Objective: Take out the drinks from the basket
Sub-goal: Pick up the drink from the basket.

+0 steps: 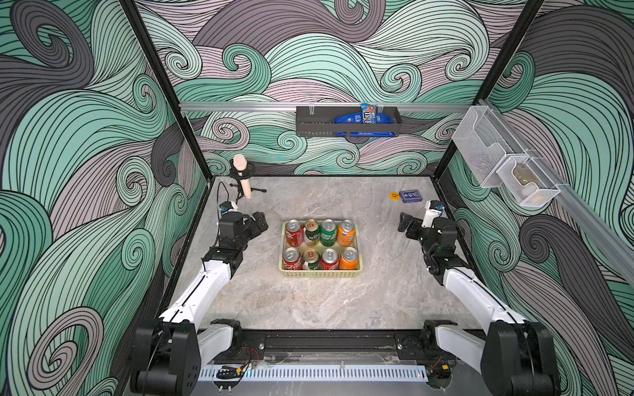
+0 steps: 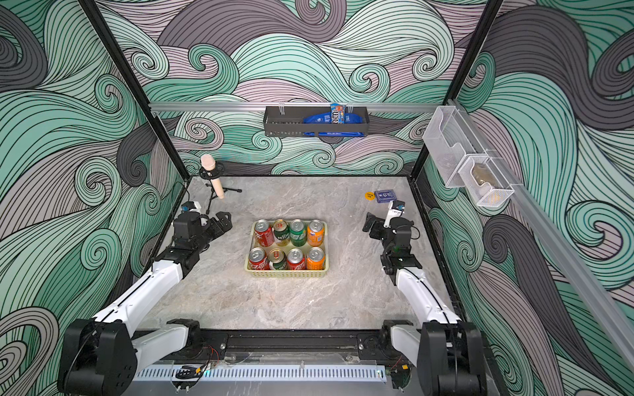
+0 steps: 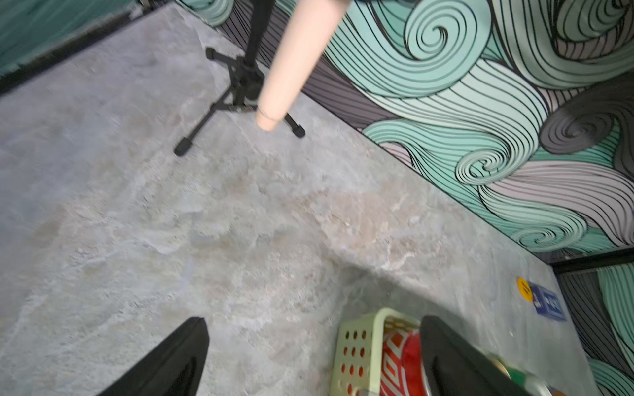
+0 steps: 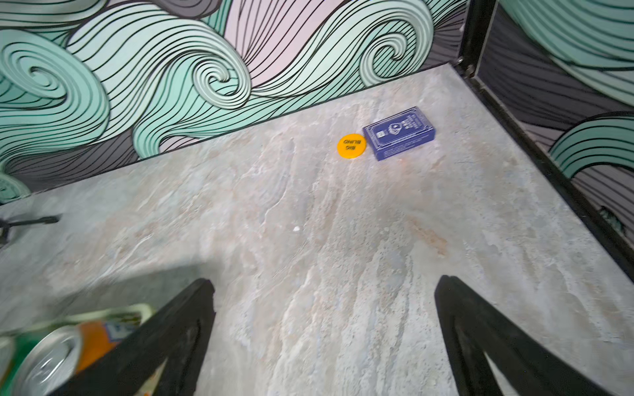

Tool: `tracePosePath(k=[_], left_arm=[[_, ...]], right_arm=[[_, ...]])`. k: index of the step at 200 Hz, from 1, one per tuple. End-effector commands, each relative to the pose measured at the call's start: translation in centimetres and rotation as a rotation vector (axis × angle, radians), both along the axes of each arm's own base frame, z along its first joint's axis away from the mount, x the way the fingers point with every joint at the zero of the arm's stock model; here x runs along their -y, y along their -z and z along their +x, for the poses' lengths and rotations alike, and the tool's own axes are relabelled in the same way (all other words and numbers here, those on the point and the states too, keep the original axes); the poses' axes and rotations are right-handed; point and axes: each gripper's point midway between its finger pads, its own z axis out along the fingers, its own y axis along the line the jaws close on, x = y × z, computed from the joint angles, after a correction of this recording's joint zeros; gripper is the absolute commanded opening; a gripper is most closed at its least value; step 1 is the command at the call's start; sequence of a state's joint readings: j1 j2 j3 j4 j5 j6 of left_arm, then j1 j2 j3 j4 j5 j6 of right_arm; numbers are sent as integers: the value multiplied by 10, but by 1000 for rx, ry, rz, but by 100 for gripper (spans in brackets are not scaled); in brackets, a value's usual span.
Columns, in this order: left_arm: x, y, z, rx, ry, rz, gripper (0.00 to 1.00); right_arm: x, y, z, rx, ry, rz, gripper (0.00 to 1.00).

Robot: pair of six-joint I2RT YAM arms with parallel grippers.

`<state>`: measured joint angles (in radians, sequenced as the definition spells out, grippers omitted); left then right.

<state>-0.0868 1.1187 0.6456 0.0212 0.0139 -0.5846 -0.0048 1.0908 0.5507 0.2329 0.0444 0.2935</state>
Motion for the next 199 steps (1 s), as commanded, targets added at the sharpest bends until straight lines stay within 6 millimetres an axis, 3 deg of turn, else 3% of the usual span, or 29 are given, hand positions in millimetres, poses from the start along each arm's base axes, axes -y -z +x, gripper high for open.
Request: tracePosePath(k=[1, 34, 57, 124, 199], left_arm=[[26, -7, -12, -39, 129, -89, 99], [45, -3, -26, -110, 229, -133, 99], [60, 3, -34, -164, 321, -131, 99], [81, 45, -54, -370, 468, -43, 98], [90, 35, -62, -316, 519, -37, 92]], right_arm=[[-29, -15, -6, -11, -128, 103, 100], [-59, -34, -15, 9, -261, 181, 100], [-72, -30, -22, -67, -310, 168, 100], [-100, -22, -42, -157, -415, 98, 99], [-155, -8, -62, -250, -559, 21, 95]])
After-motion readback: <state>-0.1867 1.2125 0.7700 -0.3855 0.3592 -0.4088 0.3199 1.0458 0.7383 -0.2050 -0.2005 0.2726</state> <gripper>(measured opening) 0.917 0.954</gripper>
